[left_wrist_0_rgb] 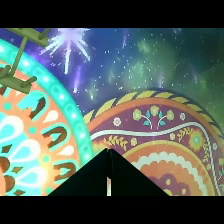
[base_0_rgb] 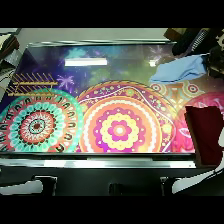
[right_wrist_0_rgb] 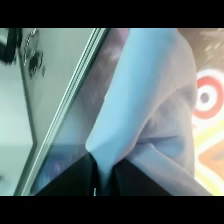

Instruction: Fold the clothes and pants, and hang the long-sleeved shirts on hangers.

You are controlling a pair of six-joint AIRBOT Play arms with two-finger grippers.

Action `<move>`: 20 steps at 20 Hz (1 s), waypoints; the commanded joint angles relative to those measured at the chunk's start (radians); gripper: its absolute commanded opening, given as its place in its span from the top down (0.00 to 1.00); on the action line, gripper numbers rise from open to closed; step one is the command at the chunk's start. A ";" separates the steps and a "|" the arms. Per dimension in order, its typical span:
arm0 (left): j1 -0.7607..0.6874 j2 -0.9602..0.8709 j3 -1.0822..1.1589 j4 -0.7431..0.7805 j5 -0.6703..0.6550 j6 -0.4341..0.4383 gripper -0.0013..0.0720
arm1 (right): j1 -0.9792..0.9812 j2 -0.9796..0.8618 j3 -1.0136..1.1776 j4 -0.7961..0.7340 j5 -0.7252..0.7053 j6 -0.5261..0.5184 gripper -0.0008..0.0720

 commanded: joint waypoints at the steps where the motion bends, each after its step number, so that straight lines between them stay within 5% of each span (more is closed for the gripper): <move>1: -0.001 0.000 0.000 0.000 0.000 -0.002 0.96 | -0.034 0.042 0.001 -0.246 0.042 0.292 0.94; 7: -0.001 0.000 0.000 0.000 -0.011 -0.013 0.96 | -0.034 0.114 0.001 -0.726 -0.164 0.815 0.94; 11: -0.001 0.000 0.000 0.000 -0.060 -0.013 0.96 | -0.034 0.167 0.001 -0.880 -0.338 0.923 0.94; 20: -0.003 0.000 0.000 -0.004 -0.088 -0.028 0.96 | -0.034 0.240 0.001 -0.956 -0.640 0.924 0.94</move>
